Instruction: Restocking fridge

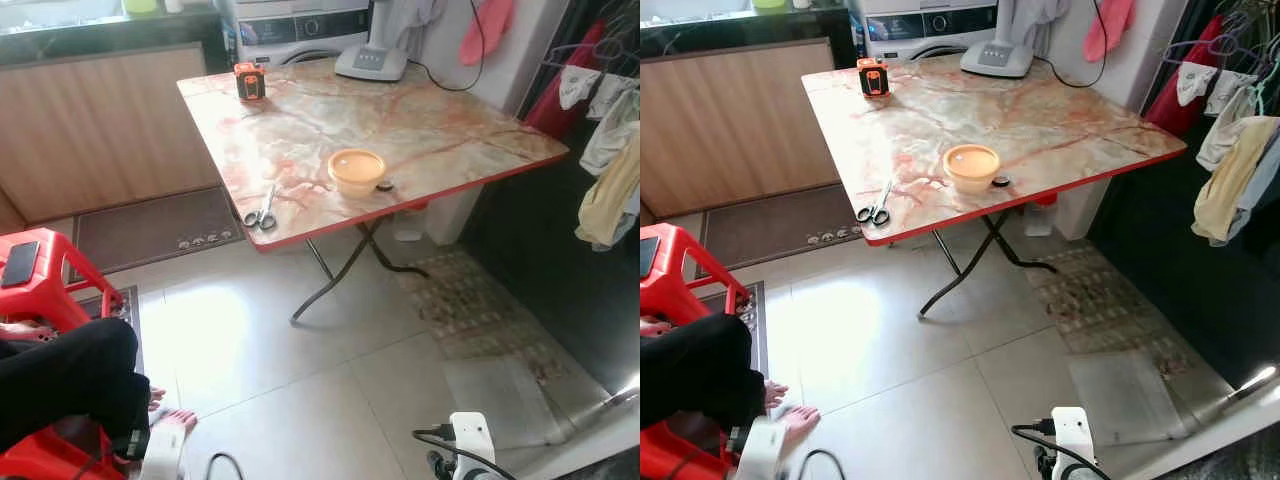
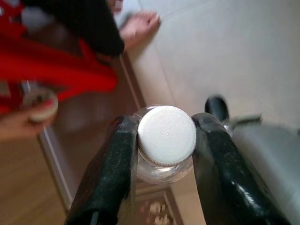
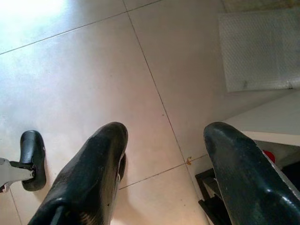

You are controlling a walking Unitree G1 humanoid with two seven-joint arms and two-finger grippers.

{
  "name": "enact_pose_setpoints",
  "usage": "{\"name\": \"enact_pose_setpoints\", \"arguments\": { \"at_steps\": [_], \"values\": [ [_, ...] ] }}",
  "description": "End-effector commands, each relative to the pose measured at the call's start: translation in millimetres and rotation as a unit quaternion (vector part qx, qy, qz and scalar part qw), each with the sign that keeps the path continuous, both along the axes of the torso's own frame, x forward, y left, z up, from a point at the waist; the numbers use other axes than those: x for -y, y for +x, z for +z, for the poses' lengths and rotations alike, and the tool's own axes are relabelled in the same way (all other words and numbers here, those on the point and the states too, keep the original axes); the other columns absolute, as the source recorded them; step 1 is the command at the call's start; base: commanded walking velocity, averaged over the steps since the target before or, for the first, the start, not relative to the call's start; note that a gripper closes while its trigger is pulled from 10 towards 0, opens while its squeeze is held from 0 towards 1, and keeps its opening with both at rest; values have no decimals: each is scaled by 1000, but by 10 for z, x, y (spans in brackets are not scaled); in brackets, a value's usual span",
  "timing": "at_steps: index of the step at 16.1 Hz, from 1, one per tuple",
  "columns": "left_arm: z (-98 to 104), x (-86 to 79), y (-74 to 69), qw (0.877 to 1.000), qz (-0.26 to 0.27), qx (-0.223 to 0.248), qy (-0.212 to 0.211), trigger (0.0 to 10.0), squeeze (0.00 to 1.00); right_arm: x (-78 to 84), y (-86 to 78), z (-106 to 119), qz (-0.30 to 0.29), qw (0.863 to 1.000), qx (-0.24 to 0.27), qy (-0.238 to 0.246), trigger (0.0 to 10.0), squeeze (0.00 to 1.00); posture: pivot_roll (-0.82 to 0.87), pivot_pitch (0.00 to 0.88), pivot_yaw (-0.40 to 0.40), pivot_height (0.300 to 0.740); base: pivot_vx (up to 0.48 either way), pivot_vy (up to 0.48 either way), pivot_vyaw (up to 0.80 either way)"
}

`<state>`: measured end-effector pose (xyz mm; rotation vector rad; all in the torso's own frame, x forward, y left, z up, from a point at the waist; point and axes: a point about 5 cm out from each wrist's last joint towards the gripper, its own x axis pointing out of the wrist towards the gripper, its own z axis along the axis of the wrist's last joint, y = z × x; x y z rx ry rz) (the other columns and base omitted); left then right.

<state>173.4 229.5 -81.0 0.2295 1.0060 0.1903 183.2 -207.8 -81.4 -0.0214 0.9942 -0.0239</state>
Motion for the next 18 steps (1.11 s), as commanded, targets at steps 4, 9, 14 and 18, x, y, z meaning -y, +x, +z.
{"name": "enact_pose_setpoints", "arguments": {
  "at_steps": [4,9,14,18],
  "values": [
    [-67,-85,-199,999,-2,-34,23,10000,0,1,9,6,-9,1000,7,3,10000,0,-58,51,-38,740,0,0,0],
    [-54,-63,-153,999,-9,-25,22,10000,0,-4,-7,-6,-12,1000,-4,4,10000,0,-57,48,-36,740,0,0,-158],
    [-62,-51,-167,999,-14,-26,25,10000,0,-6,-19,-13,-1,1000,-11,0,10000,0,-59,31,-26,740,0,0,-788],
    [-85,-48,-218,999,-18,-37,23,10000,0,-19,-32,-21,2,1000,-13,-1,10000,0,-68,4,-15,740,0,0,-788]
  ]
}}
